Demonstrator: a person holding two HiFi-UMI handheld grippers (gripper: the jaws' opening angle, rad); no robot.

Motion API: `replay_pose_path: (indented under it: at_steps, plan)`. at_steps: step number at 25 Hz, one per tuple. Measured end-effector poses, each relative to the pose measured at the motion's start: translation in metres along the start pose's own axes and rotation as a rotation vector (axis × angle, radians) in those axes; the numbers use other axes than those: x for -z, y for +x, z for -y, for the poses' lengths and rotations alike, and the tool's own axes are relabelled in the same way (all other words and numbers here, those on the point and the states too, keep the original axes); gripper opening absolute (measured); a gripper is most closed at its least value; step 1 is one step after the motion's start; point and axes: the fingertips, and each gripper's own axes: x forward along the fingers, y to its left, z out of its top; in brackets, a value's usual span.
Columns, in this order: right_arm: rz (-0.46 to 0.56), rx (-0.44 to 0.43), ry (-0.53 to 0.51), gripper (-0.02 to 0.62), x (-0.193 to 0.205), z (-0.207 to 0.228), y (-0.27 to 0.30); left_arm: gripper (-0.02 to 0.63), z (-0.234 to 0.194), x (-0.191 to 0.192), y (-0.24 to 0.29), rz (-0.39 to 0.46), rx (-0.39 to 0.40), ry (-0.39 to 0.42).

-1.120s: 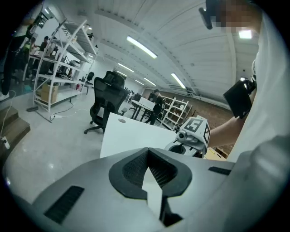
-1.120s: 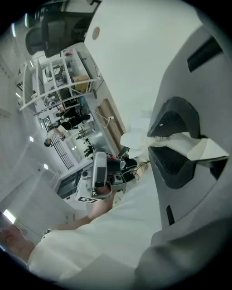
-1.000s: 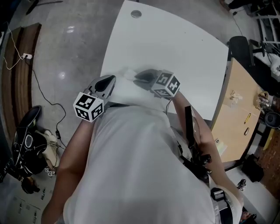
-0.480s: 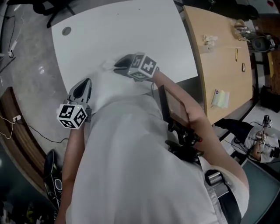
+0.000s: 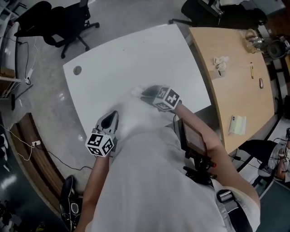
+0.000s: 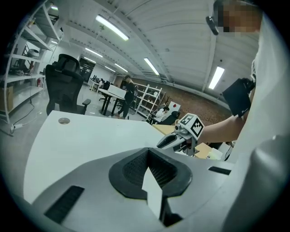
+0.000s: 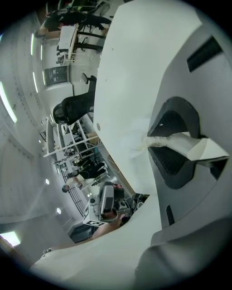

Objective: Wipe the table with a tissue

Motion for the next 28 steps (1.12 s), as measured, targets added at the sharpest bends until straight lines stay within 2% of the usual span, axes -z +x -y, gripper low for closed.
replay_pose_path:
  at_steps: [6,16,22,28]
  plan:
    - [0.049,0.04,0.035,0.071,0.002,0.055,-0.02,0.005,0.02,-0.012,0.031,-0.014,-0.011,0.021]
    - [0.1,0.091,0.074,0.071,0.01,0.13,-0.053,0.005,0.064,-0.012,0.08,-0.095,-0.006,0.077]
    - [0.092,0.125,0.05,0.071,0.007,0.185,-0.076,0.006,0.089,-0.027,0.11,-0.079,-0.001,0.096]
    - [0.089,0.137,0.037,0.071,-0.009,0.229,-0.081,0.005,0.093,-0.041,0.128,-0.058,-0.033,0.094]
